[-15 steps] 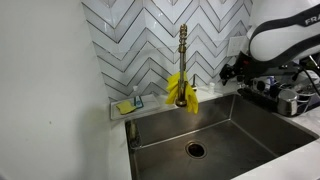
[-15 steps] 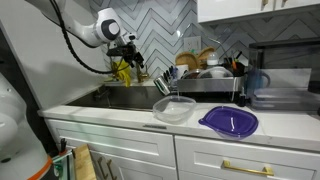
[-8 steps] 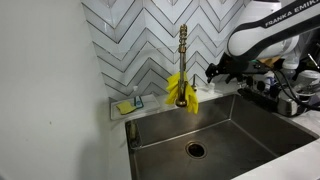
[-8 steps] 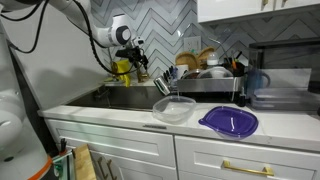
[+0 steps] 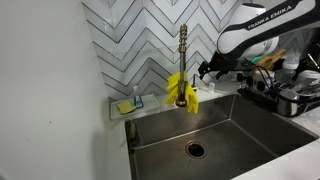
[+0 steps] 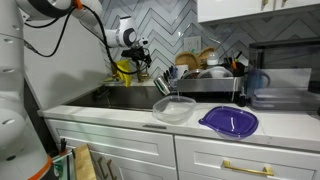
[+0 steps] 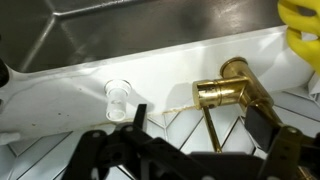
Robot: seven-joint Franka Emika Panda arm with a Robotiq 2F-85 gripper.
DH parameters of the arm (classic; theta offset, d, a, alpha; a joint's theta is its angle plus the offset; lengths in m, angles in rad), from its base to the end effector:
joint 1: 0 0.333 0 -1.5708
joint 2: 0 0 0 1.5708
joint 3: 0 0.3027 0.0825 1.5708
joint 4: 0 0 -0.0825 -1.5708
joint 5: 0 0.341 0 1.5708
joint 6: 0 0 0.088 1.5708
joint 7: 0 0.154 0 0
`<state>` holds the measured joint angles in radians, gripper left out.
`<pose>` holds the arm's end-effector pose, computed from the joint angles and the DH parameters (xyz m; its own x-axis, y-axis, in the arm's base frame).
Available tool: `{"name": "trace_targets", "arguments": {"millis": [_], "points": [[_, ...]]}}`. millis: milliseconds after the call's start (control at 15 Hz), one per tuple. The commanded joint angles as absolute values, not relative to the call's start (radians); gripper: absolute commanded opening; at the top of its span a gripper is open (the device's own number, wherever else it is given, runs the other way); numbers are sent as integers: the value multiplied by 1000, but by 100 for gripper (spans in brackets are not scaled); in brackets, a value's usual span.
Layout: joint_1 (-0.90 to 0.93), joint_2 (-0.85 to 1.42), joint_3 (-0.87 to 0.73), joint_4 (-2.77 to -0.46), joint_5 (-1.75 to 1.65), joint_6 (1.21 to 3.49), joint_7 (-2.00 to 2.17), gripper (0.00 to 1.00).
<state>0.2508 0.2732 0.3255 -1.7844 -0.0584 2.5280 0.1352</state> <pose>0.5523 0.3393 0.4267 0.8113 0.3637 0.4577 0.4522 -0.8867 -0.0970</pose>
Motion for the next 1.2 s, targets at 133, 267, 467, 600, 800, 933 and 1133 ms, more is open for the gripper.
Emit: {"name": "trace_targets", "arguments": {"millis": [133,267,467,600,800,933,1133], "points": [[281,274,295,-1777,-45,2525,127,100],[279,298,296,-1757,-23,2538,116,100],[284,335,298,-1716,-6,2546,94,100],[291,363,291,-1687,-14,2554,79,100],[301,412,282,-1644,-22,2579,64,100],[311,438,278,-1623,-25,2608,68,100],[331,465,269,-1599,-37,2643,70,100]]}}
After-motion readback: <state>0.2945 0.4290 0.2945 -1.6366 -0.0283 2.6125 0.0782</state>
